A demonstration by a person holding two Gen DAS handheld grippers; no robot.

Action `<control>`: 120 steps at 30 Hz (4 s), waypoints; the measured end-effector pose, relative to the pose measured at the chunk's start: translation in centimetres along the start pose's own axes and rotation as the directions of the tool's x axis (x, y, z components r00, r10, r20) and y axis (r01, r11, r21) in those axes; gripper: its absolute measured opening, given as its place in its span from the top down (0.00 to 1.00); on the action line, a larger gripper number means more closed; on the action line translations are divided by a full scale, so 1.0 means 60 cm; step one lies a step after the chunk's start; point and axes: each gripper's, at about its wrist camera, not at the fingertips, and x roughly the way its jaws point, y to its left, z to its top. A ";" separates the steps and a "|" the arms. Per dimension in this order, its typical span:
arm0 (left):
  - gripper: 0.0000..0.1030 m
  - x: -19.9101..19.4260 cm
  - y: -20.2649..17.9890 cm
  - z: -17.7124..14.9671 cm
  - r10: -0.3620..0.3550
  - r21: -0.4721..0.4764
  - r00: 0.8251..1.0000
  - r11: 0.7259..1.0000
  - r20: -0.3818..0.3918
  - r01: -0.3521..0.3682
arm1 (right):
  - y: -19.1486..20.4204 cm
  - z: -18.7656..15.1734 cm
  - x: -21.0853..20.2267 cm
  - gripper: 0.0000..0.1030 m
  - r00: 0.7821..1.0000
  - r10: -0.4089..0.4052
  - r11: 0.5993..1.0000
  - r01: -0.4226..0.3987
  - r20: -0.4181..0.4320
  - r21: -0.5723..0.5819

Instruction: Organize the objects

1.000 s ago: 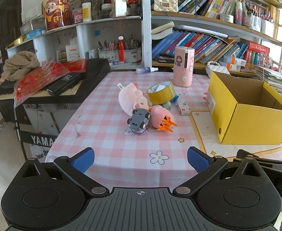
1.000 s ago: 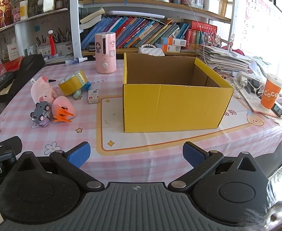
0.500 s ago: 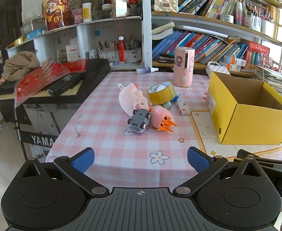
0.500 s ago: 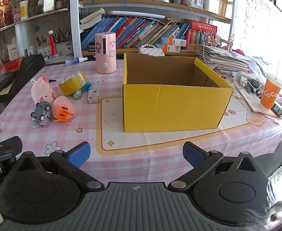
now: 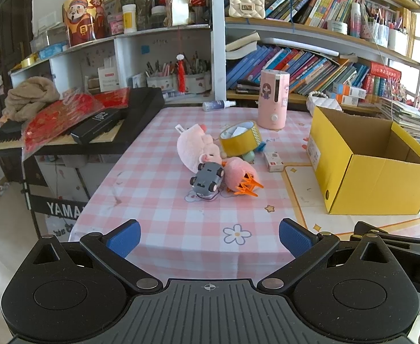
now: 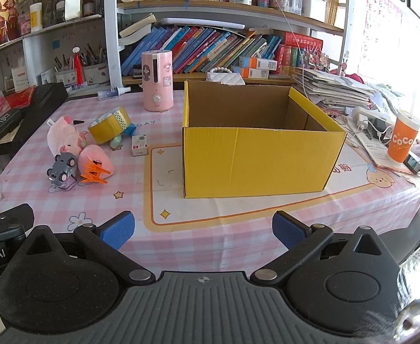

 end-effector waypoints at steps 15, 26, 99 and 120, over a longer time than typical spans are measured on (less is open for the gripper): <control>0.00 -0.002 0.006 -0.002 0.007 -0.002 1.000 1.000 -0.007 -0.007 | 0.003 0.000 -0.004 0.00 1.000 0.012 1.000 -0.012 0.001 -0.002; 0.00 -0.001 0.007 -0.001 0.008 -0.002 1.000 1.000 -0.006 -0.008 | 0.004 0.000 -0.001 0.00 1.000 0.015 1.000 -0.015 -0.001 -0.002; 0.00 0.153 0.109 0.057 0.067 -0.176 0.993 0.981 -0.097 -0.083 | 0.129 0.084 0.174 0.17 0.945 0.306 0.941 -0.318 -0.112 -0.114; 0.00 0.227 0.128 0.088 0.111 -0.196 0.981 0.970 -0.162 -0.143 | 0.171 0.159 0.303 0.17 0.888 0.414 0.902 -0.429 -0.199 -0.039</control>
